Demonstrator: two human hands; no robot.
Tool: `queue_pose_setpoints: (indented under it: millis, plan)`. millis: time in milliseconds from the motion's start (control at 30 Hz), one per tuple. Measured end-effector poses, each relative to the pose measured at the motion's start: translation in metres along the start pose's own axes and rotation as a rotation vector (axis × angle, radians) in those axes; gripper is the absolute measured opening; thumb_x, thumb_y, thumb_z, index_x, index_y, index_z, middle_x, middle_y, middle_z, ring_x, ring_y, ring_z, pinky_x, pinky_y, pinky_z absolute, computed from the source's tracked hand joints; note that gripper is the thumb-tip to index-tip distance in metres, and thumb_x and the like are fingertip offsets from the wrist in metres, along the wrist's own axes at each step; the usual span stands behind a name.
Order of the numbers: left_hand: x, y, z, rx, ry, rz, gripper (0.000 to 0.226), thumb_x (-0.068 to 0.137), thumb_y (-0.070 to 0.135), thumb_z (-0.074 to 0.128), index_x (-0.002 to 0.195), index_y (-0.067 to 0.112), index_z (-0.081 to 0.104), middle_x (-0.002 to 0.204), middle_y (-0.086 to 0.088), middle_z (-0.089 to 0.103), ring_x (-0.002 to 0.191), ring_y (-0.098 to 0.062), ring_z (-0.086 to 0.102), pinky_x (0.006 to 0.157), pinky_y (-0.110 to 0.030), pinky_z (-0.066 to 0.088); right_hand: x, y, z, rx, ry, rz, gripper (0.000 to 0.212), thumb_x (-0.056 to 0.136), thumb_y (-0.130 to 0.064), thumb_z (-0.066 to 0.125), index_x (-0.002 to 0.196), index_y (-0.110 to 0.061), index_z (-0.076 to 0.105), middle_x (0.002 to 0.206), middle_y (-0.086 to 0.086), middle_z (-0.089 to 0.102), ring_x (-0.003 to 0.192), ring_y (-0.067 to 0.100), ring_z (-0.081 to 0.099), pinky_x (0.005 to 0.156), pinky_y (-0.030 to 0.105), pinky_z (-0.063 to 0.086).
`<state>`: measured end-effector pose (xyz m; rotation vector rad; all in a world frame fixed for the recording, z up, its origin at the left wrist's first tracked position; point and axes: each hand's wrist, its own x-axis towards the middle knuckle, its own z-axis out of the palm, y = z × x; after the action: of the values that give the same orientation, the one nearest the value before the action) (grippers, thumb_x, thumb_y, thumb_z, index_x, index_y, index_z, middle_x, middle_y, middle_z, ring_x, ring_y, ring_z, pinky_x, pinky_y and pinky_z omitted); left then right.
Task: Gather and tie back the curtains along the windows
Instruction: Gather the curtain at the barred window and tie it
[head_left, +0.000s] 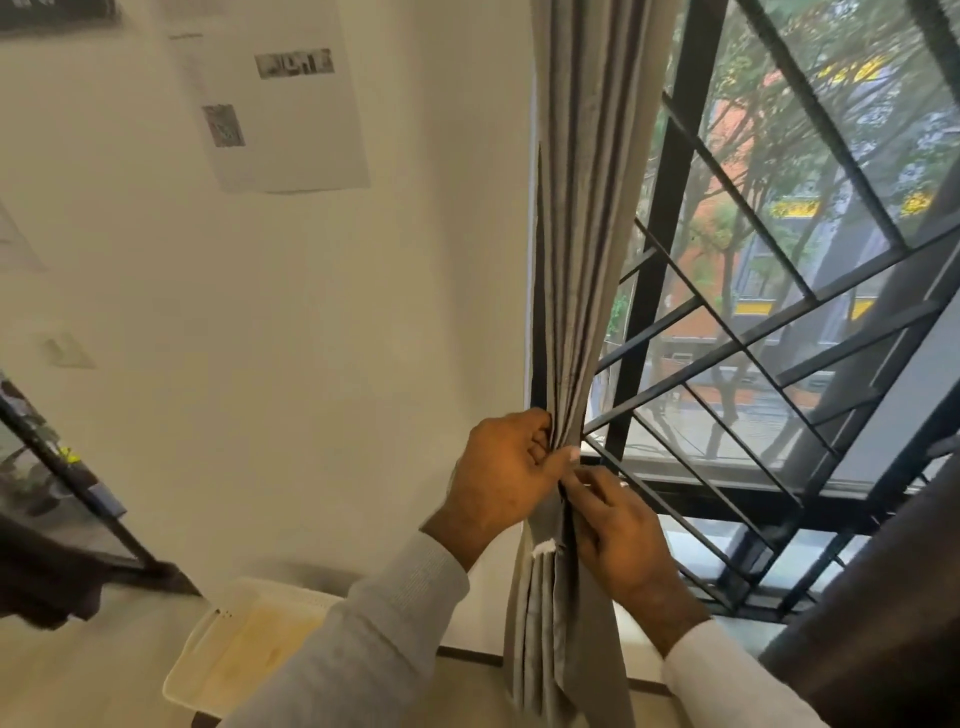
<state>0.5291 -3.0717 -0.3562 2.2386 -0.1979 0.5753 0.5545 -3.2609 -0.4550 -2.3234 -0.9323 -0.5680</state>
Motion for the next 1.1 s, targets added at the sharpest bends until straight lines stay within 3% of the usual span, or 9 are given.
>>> queue_pose_setpoints:
  millis: [133,200,267,333,400,567,833,1000,1100]
  plan:
    - [0.001,-0.001,-0.002,0.033,0.063,-0.003,0.037,0.098,0.034,0.074,0.072,0.03,0.049,0.062,0.011,0.05,0.056,-0.011,0.049,0.058,-0.032,0.049,0.016,0.003,-0.007,0.278,0.059,0.081,0.045,0.107,-0.045,0.044,0.14,-0.023,0.064,0.128,-0.005,0.058,0.112,0.011,0.063,0.093,0.038,0.06]
    - [0.002,-0.001,-0.004,0.022,0.041,-0.021,0.037,0.098,0.037,0.072,0.071,0.035,0.046,0.062,0.01,0.051,0.057,-0.013,0.051,0.06,-0.035,0.053,0.032,0.01,-0.004,0.351,0.179,0.191,0.032,0.104,-0.019,0.051,0.134,-0.021,0.064,0.125,-0.004,0.058,0.109,0.008,0.064,0.091,0.038,0.061]
    - [0.003,-0.001,-0.006,0.008,0.021,-0.027,0.036,0.097,0.04,0.07,0.07,0.035,0.047,0.062,0.009,0.052,0.058,-0.016,0.054,0.063,-0.041,0.058,0.053,0.016,-0.001,0.417,0.21,0.361,0.046,0.104,-0.005,0.053,0.142,-0.03,0.055,0.132,-0.002,0.058,0.113,0.011,0.064,0.092,0.044,0.061]
    - [0.005,0.0,-0.005,0.002,-0.002,-0.048,0.038,0.098,0.036,0.073,0.069,0.035,0.048,0.062,0.011,0.052,0.058,-0.014,0.054,0.064,-0.038,0.058,0.074,0.016,-0.002,0.577,0.142,0.512,0.056,0.108,-0.013,0.055,0.152,-0.045,0.043,0.143,-0.006,0.058,0.127,0.016,0.062,0.098,0.047,0.059]
    - [0.007,0.003,-0.006,-0.007,-0.018,-0.056,0.04,0.098,0.032,0.075,0.068,0.037,0.048,0.06,0.014,0.051,0.057,-0.01,0.052,0.063,-0.031,0.053,0.088,0.014,-0.005,0.703,0.108,0.556,0.05,0.108,-0.018,0.058,0.149,-0.045,0.047,0.133,-0.011,0.066,0.121,0.015,0.066,0.095,0.045,0.061]
    - [0.011,0.002,-0.012,0.057,-0.022,-0.05,0.045,0.1,0.03,0.073,0.067,0.035,0.043,0.061,0.015,0.047,0.056,-0.008,0.048,0.062,-0.024,0.042,0.082,0.01,-0.005,0.572,0.253,0.625,0.007,0.099,-0.028,0.071,0.104,-0.032,0.069,0.099,-0.006,0.073,0.096,0.019,0.073,0.084,0.052,0.064]
    - [0.017,-0.001,-0.007,0.117,0.065,-0.085,0.03,0.1,0.032,0.071,0.077,0.023,0.054,0.064,0.008,0.054,0.06,-0.018,0.057,0.062,-0.031,0.053,0.028,-0.023,0.001,0.206,0.415,0.265,0.016,0.103,-0.018,0.066,0.119,-0.015,0.067,0.103,-0.006,0.062,0.091,0.007,0.062,0.081,0.027,0.056]
    - [0.015,-0.005,-0.016,0.114,0.027,-0.111,0.044,0.099,0.031,0.074,0.066,0.035,0.045,0.059,0.015,0.05,0.055,-0.008,0.049,0.062,-0.025,0.047,0.026,-0.009,-0.019,0.287,0.603,0.559,0.009,0.095,-0.029,0.078,0.093,-0.023,0.071,0.083,-0.008,0.066,0.078,0.013,0.063,0.072,0.042,0.06]
    - [0.011,-0.001,-0.017,0.108,-0.002,-0.119,0.036,0.1,0.034,0.073,0.072,0.033,0.05,0.063,0.019,0.05,0.056,-0.008,0.051,0.065,-0.021,0.046,0.028,-0.002,-0.028,0.368,0.565,0.605,0.019,0.09,-0.03,0.083,0.082,-0.026,0.066,0.077,-0.005,0.065,0.073,0.018,0.062,0.068,0.043,0.06]
